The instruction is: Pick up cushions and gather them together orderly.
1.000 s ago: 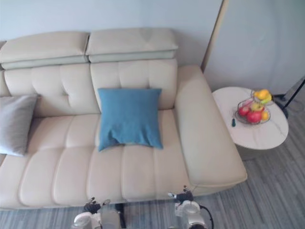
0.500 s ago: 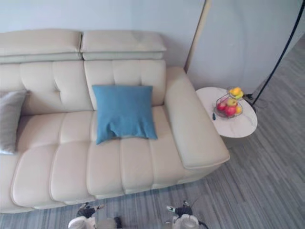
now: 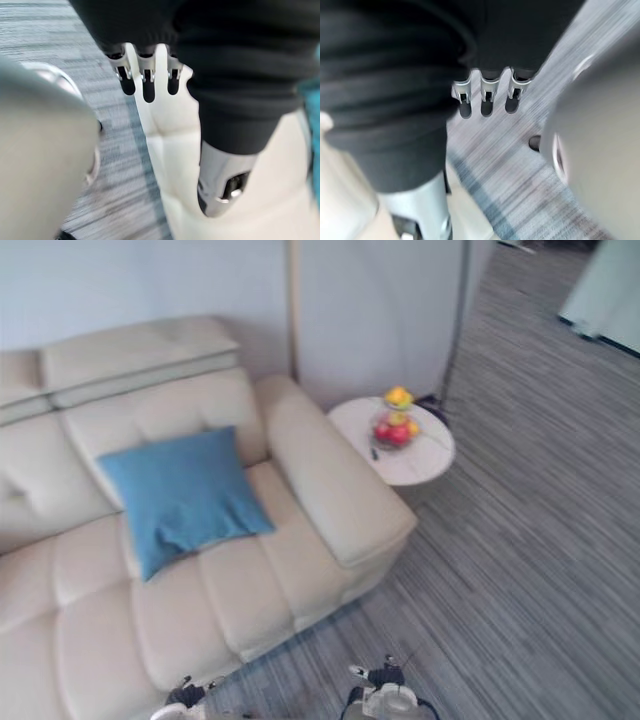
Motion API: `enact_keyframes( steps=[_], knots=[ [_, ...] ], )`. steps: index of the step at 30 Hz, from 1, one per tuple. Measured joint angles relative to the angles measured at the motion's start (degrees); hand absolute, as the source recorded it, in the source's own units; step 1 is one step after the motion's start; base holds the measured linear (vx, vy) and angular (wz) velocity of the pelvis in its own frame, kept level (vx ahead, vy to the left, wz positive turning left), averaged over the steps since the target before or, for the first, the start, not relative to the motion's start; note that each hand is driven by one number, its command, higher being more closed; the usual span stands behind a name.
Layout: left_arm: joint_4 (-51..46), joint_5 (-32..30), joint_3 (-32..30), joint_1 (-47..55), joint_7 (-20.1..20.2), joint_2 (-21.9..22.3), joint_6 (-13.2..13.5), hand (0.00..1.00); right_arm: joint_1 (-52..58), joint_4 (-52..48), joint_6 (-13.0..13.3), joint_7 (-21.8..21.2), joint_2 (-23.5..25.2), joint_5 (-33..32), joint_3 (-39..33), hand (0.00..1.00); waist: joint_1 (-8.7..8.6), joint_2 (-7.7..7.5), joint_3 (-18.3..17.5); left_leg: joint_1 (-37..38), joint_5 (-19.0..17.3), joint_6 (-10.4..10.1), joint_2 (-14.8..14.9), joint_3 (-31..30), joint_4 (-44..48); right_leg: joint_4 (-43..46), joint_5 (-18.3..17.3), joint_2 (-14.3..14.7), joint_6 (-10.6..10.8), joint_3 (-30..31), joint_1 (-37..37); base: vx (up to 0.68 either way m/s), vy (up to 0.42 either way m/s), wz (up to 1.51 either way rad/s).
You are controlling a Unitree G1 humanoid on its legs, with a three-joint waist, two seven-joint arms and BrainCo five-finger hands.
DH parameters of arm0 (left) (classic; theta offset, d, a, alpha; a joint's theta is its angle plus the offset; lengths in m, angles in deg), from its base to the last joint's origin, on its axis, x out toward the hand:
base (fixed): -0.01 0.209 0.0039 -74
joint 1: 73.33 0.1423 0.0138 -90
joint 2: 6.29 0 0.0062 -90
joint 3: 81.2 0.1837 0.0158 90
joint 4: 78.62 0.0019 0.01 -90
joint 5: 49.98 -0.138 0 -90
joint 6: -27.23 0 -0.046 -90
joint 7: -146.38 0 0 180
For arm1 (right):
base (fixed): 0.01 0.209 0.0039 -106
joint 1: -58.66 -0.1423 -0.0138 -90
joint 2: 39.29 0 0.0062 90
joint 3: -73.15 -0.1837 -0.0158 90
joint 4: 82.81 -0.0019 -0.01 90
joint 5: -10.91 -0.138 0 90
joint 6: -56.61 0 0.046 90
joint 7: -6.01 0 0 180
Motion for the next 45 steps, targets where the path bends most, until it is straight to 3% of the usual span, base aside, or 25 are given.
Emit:
enact_keyframes(
  steps=[2, 4, 5, 6, 7, 8, 11, 14, 15, 16, 18, 23, 27, 28, 29, 33, 34, 35, 36, 37, 39, 41, 43, 44, 45],
  knots=[
    [1.47, -0.07, 2.02, -1.31, 0.28, 0.01, -0.12, 0.0, -1.0, 1.18, 0.03, 0.04, -2.21, -0.03, -0.2, 0.0, -0.47, 1.2, 0.44, 1.56, 0.28, -0.38, 2.09, -0.12, 1.51, 0.67, -1.76, 2.79, 0.27, 3.9, -1.27, 0.2, -0.267, -1.06],
    [1.45, -1.17, 3.2, -2.83, 0.81, 0.75, -0.12, 0.0, -0.61, 2.74, -0.06, 0.51, -4.45, -0.18, -0.37, 0.0, -0.82, 2.89, 1.76, -1.1, 0.66, 0.3, 8.34, -3.89, 15.85, 0.28, -3.4, 6.24, -0.65, 7.21, 0.29, 0.23, -0.313, -0.88],
    [1.45, -1.17, 3.07, -2.84, 0.95, 0.77, -0.15, 0.0, -0.51, 3.05, -0.05, 0.56, -4.66, -0.25, -0.41, 0.0, -0.74, 3.23, 2.25, -1.94, 1.63, 2.06, 10.04, -5.55, 20.68, 0.19, -3.85, 7.11, -1.14, 8.25, 1.18, 0.21, -0.25, -0.89],
    [1.18, -1.15, 2.41, -2.23, 1.22, 0.82, -0.29, 0.0, -0.74, 3.11, -0.15, 0.77, -4.71, -0.7, -0.39, 0.0, -0.55, 3.1, 2.87, -4.45, 3.78, 6.83, 12.77, -8.52, 29.4, -0.21, -4.49, 8.32, -1.66, 10.85, 2.74, 0.2, -0.146, -1.14],
    [1.13, -1.29, 1.36, -2.17, 1.2, 0.63, -0.31, 0.0, -0.92, 2.61, -0.1, 1.12, -4.52, -0.88, -0.35, 0.0, -0.24, 2.98, 3.45, -8.0, -1.46, 6.58, 12.38, -14.19, 37.59, -0.64, -5.88, 9.15, -2.36, 14.22, 4.01, 0.22, -0.097, -1.47],
    [0.98, -1.45, 1.41, -2.05, 1.22, 0.49, -0.27, 0.0, -0.88, 2.58, -0.06, 1.19, -4.4, -1.2, -0.37, 0.0, -0.17, 2.99, 3.55, -11.77, -5.58, 4.94, 8.56, -19.83, 39.92, -1.07, -6.73, 9.79, -3.05, 17.49, 5.07, 0.19, -0.016, -1.32],
    [-1.18, -1.38, 1.39, -1.57, 1.21, 1.26, 0.23, 0.0, -0.72, 2.64, -0.1, 1.23, -4.32, -1.77, -0.36, 0.0, 1.4, 2.95, 3.67, -17.58, -8.66, 5.35, -0.05, -28.01, 32.96, -2.16, -6.9, 11.2, -2.77, 25.34, 6.64, 0.23, 0.063, -1.63],
    [-2.23, -1.03, 0.82, -1.33, 0.9, 2.18, 0.4, 0.0, -0.52, 2.22, -0.1, 1.6, -4.18, -2.08, -0.09, 0.0, 2.91, 3.5, 3.75, -20.43, -7.69, 3.09, -8.61, -44.02, 19.45, -2.08, -7.65, 14.07, -1.4, 35.24, 6.41, 0.22, 0.215, -1.87],
    [-2.15, -0.79, 0.34, -0.82, 0.91, 2.8, 0.5, 0.0, -0.66, 2.2, -0.1, 1.66, -4.24, -2.05, 0.02, 0.0, 3.06, 4.07, 3.67, -19.34, -3.74, 2.79, -9.4, -48.84, 16.34, -1.37, -8.21, 16.0, -0.2, 39.37, 6.25, 0.31, 0.328, -2.08],
    [-2.11, -0.71, -0.18, -0.9, 0.97, 2.38, 0.48, 0.0, -0.64, 2.19, -0.1, 1.66, -3.99, -2.05, 0.07, 0.0, 3.04, 4.18, 3.49, -18.82, -4.82, 3.66, -9.67, -47.65, 16.88, -1.42, -8.38, 16.14, 0.49, 41.55, 6.28, 0.3, 0.254, -1.72],
    [-2.18, -0.9, -0.86, -0.74, 0.91, 0.84, 0.35, 0.0, -0.01, 1.92, 0.0, 1.65, -1.82, -1.92, 0.23, 0.0, 2.94, 0.25, 2.28, -16.85, -7.57, 4.26, -8.61, -39.02, 15.68, -0.35, -8.09, 14.76, 2.25, 46.11, 4.42, 0.3, 0.207, -1.6],
    [-1.92, -0.91, -0.93, -0.93, 0.87, 0.98, -0.18, 0.0, -0.33, 1.25, 0.13, 1.5, -1.13, -1.85, 0.62, 0.0, 3.93, 0.11, 2.2, -9.71, -7.78, 5.38, -7.88, -25.55, 12.65, 9.2, -8.59, 8.98, 4.28, 31.51, -1.23, 0.27, 0.137, -1.45],
    [0.5, -0.94, 3.86, -2.3, 0.94, -0.64, -0.48, 0.0, -2.39, 2.85, 0.12, 1.36, -0.34, -1.92, -0.03, 0.0, 3.01, 1.22, 2.65, -4.21, -7.77, 5.39, -6.26, -18.3, 8.82, 9.48, -9.1, 3.57, 1.02, 2.95, -1.33, 0.22, -0.063, -0.98],
    [0.99, -1.0, 4.08, -2.41, 0.99, -0.91, -0.5, 0.0, -2.99, 3.6, 0.1, 1.36, -0.34, -1.9, -0.18, 0.0, 3.03, 1.29, 2.71, -3.45, -7.79, 5.35, -5.97, -17.18, 7.94, 8.49, -9.12, 3.52, 0.71, -0.29, -1.51, 0.31, -0.177, -1.27],
    [2.41, -1.01, 4.53, -2.69, 1.02, -1.57, -0.69, 0.0, -3.52, 4.63, 0.09, 1.4, -0.66, -1.91, -0.42, 0.0, 2.96, 0.84, 2.48, -2.37, -7.8, 5.28, -6.13, -16.41, 6.76, 6.34, -9.17, 4.34, -2.38, -2.65, -0.78, 0.28, -0.165, -1.11],
    [2.96, -1.32, 6.61, -3.68, 1.24, 0.19, -1.07, 0.0, -3.42, 5.6, 0.14, 1.63, -3.97, -2.14, -1.2, 0.0, 2.1, 4.02, 3.39, 0.4, -7.35, 4.78, -3.69, -17.3, 10.87, 2.1, -9.46, 9.23, -2.83, 0.96, 3.51, 0.3, -0.137, -0.7],
    [2.73, -2.33, 6.7, -3.83, 1.38, 0.25, -1.05, 0.0, -2.78, 6.58, 0.19, 1.79, -4.68, -2.38, -2.0, 0.0, 1.61, 4.2, 3.73, -1.94, -6.95, 5.04, -1.29, -18.87, 21.23, -0.48, -9.85, 11.08, -2.42, 1.46, 6.65, 0.19, -0.086, -0.28],
    [2.39, -2.53, 6.6, -3.93, 1.38, 0.23, -1.09, 0.0, -2.25, 6.58, 0.32, 2.05, -5.06, -2.56, -2.08, 0.0, 1.58, 4.5, 4.36, -4.79, -5.06, 7.16, 0.97, -20.29, 30.35, -2.6, -9.99, 12.49, -2.38, 2.17, 8.97, 0.24, -0.115, -0.54],
    [1.17, -2.65, 5.61, -3.77, 1.45, 0.23, -0.98, 0.0, -2.25, 6.29, 0.38, 2.71, -5.01, -3.14, -2.07, 0.0, 2.49, 4.49, 5.05, -10.34, -1.93, 12.15, 3.05, -22.81, 42.48, -4.14, -10.95, 13.78, -2.88, 4.4, 11.28, 0.18, -0.061, -0.58],
    [0.9, -2.72, 5.59, -3.73, 1.39, 0.16, -0.95, 0.0, -2.22, 6.24, 0.39, 2.93, -5.07, -3.37, -2.12, 0.0, 2.72, 4.25, 5.42, -12.11, -3.12, 11.46, 3.05, -24.29, 45.54, -4.13, -11.31, 14.02, -3.14, 5.45, 11.77, 0.18, -0.012, -0.86],
    [-1.79, -2.52, 5.7, -3.65, 1.34, -0.09, -0.92, 0.0, -3.0, 6.52, 0.34, 3.6, -4.52, -4.61, -2.63, 0.0, 3.02, 3.95, 6.13, -20.86, -9.86, 9.43, -2.38, -31.08, 46.58, -4.74, -12.73, 13.87, -3.34, 10.87, 14.09, 0.23, 0.096, -1.07],
    [-3.14, -2.14, 5.66, -3.65, 1.29, 0.03, -0.82, 0.0, -3.11, 6.41, 0.42, 3.88, -3.94, -5.72, -2.67, 0.0, 4.0, 3.6, 6.4, -24.82, -10.53, 9.3, -6.57, -34.53, 37.51, -4.57, -13.57, 12.77, -1.85, 14.88, 15.3, 0.32, 0.182, -1.25],
    [-4.03, -2.09, 5.56, -3.57, 1.09, 0.27, -0.68, 0.0, -2.66, 5.62, 0.43, 4.04, -3.5, -5.81, -2.73, 0.0, 4.45, 3.32, 6.59, -26.61, -8.58, 7.2, -9.79, -38.32, 26.0, -4.26, -15.18, 11.56, 0.33, 18.37, 16.3, 0.32, 0.254, -1.17],
    [-4.26, -1.67, 5.48, -3.44, 0.94, 0.63, -0.21, 0.0, -1.83, 4.67, 0.49, 4.12, -3.11, -5.85, -2.75, 0.0, 5.44, 2.96, 6.46, -26.49, -1.43, 5.46, -11.09, -40.87, 20.34, -3.65, -16.72, 10.92, 2.13, 21.7, 17.07, 0.39, 0.271, -1.06],
    [-4.2, -1.42, 5.54, -3.32, 0.92, -0.09, 0.13, 0.0, -1.58, 4.65, 0.29, 4.22, -1.87, -5.86, -2.73, 0.0, 5.5, 1.22, 5.2, -25.78, -3.23, 6.85, -12.61, -38.79, 20.27, -4.06, -17.03, 9.41, 2.66, 25.03, 16.96, 0.44, 0.236, -0.93]
  ],
)
